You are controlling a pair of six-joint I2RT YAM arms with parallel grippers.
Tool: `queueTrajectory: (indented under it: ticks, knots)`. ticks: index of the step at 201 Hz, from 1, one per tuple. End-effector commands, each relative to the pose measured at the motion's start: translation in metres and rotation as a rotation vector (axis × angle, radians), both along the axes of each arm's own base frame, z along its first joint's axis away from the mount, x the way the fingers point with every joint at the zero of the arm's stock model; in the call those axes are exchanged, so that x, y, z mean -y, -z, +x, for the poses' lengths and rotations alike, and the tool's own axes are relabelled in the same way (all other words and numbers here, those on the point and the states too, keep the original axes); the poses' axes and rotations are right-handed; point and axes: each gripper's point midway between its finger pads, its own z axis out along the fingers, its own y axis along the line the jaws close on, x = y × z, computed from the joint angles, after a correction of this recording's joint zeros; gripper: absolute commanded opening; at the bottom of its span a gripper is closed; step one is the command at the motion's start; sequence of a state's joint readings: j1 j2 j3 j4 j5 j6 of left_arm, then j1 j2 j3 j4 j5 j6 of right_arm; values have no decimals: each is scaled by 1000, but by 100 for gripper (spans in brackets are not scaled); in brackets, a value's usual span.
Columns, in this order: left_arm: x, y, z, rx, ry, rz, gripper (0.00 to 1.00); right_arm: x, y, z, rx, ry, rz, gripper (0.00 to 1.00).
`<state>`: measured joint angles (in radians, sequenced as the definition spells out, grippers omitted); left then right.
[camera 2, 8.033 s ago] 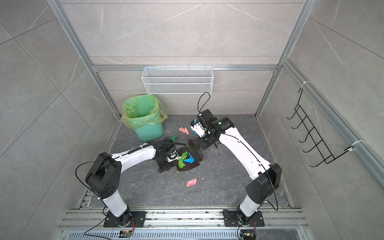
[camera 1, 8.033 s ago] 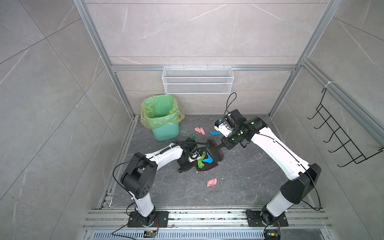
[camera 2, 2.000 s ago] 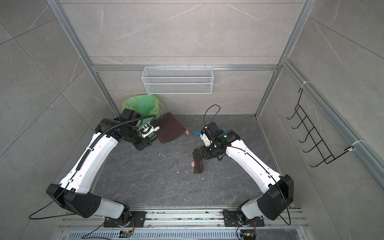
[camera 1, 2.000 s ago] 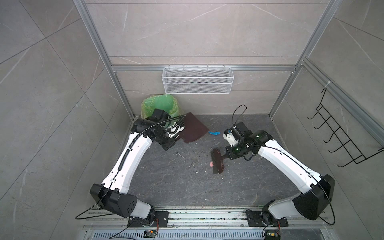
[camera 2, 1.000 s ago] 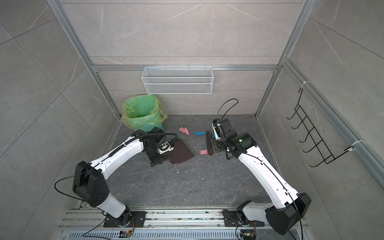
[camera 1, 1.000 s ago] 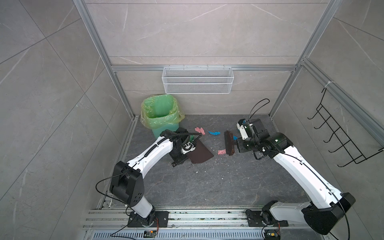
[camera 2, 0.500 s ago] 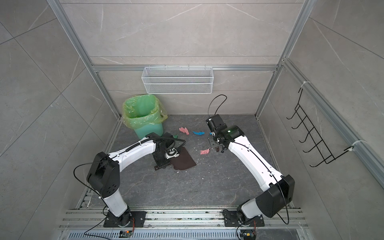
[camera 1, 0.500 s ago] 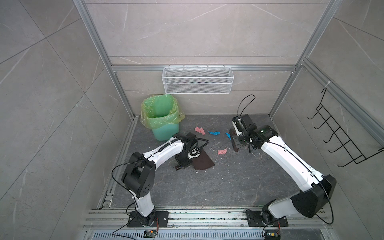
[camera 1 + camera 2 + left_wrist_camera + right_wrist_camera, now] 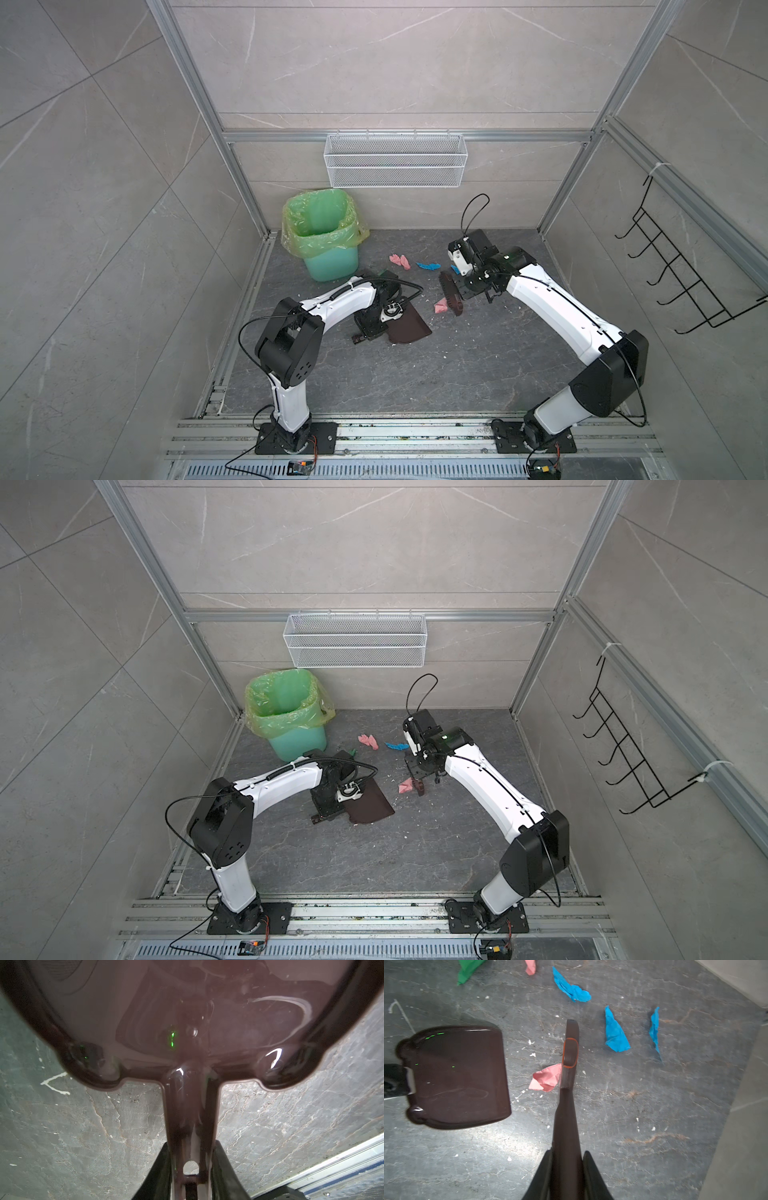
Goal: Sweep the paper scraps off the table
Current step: 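Sweep the pink scrap with the right gripper's brush onto the dustpan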
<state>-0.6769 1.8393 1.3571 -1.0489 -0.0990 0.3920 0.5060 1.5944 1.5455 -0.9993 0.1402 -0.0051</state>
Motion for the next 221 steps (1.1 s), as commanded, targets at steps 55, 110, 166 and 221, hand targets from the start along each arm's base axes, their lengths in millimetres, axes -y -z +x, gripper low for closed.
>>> queueTrajectory:
  ticks: [55, 110, 166, 221]
  knots:
    - [6, 2, -2, -20, -8, 0, 0, -36, 9, -31, -165, -157, 118, 0]
    - [8, 3, -2, -22, -9, 2, 0, -67, -15, -47, -180, -258, 315, 0]
    - [9, 5, -3, -25, -18, -4, 0, -64, -46, -39, -69, -231, 360, 0]
    - [9, 6, -5, -16, -28, -11, 0, -31, -63, -15, 96, -91, 261, 0]
